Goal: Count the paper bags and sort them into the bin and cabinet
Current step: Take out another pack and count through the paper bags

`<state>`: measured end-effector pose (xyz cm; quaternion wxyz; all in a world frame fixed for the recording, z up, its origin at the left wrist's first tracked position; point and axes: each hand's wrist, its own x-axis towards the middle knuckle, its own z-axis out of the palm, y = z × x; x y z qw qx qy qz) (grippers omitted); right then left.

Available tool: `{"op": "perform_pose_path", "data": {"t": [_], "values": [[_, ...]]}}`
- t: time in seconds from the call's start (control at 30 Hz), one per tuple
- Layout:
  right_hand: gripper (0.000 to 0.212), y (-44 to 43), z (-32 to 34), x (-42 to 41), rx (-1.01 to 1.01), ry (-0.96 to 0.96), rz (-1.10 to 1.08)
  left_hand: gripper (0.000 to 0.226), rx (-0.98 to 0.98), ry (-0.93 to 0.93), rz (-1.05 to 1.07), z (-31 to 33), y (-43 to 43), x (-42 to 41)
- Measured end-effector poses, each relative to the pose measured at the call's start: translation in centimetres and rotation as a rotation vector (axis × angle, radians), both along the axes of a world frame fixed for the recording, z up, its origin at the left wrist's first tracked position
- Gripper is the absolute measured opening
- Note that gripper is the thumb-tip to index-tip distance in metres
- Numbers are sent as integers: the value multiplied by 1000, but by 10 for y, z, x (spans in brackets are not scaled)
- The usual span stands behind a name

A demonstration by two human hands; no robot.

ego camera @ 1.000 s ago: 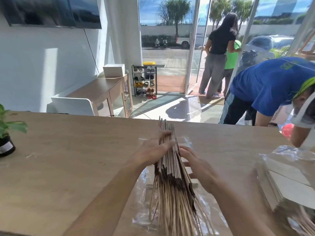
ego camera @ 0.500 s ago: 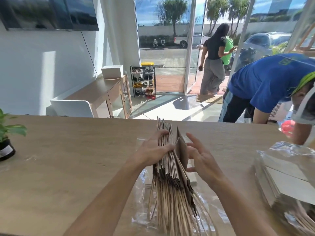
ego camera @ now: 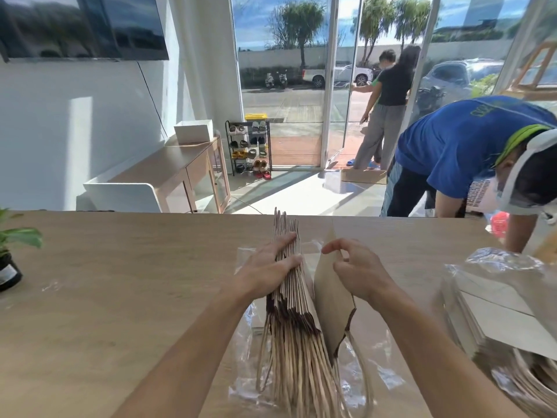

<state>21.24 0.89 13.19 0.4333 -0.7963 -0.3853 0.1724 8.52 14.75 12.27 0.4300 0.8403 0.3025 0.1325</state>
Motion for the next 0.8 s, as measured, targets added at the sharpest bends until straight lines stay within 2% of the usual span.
{"op": "perform_pose_path", "data": {"t": [0.07, 0.17, 0.5, 0.67, 0.8], "values": [[28, 7, 3, 2, -44, -29, -14, 54, -14, -3, 8, -2, 1, 0], [9, 15, 4, 2, -91, 3, 18, 54, -6, -24, 7, -5, 2, 0], [51, 13, 0, 1, -118, 89, 36, 49, -31, -72, 5, -10, 2, 0], [65, 16, -1, 1, -112, 117, 62, 54, -57, -83, -11, -10, 0, 2], [66, 15, 1, 0, -69, 98, 86, 50, -45, -78, 3, -10, 0, 0]]}}
